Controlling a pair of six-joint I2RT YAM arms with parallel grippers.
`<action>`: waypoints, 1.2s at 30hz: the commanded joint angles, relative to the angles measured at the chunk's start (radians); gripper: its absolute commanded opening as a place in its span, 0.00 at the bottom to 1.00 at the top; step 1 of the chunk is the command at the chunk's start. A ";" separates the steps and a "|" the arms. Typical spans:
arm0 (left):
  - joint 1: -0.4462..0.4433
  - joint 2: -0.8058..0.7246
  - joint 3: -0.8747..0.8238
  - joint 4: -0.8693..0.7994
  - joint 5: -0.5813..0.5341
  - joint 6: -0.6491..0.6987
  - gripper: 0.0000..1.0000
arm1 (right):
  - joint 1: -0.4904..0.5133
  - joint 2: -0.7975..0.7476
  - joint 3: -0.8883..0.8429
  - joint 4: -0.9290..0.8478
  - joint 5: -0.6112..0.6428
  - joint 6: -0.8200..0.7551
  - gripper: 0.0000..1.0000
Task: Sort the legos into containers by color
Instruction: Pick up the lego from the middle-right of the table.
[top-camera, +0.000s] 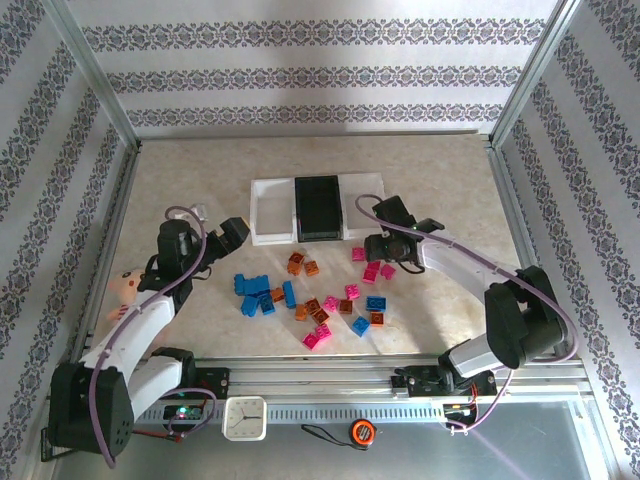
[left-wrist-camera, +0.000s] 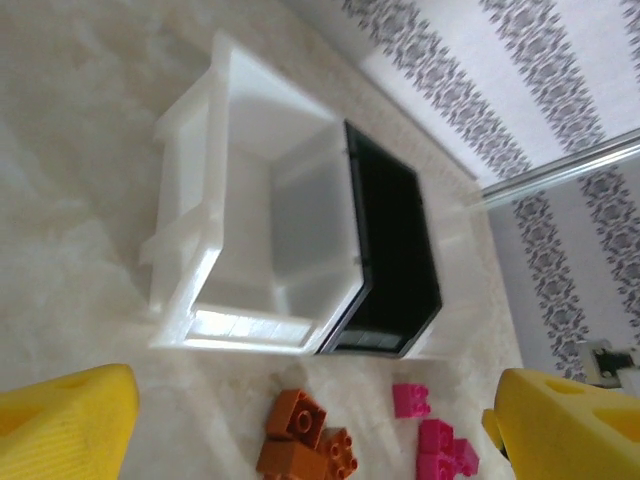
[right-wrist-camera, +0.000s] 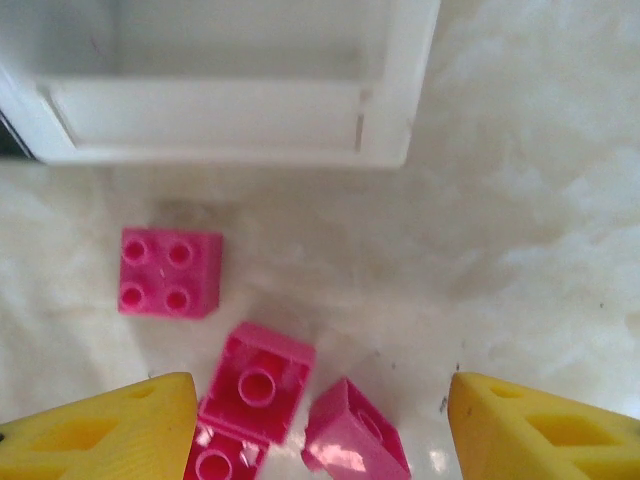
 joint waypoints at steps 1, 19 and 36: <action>-0.027 0.009 0.046 -0.015 -0.016 0.012 0.93 | -0.003 -0.026 -0.037 -0.028 -0.025 -0.029 0.67; -0.038 0.043 0.055 -0.009 0.007 0.016 0.93 | -0.028 0.009 -0.147 0.058 0.019 0.069 0.47; -0.040 0.056 0.061 -0.006 0.018 0.015 0.93 | -0.060 0.080 -0.143 0.120 -0.007 0.071 0.47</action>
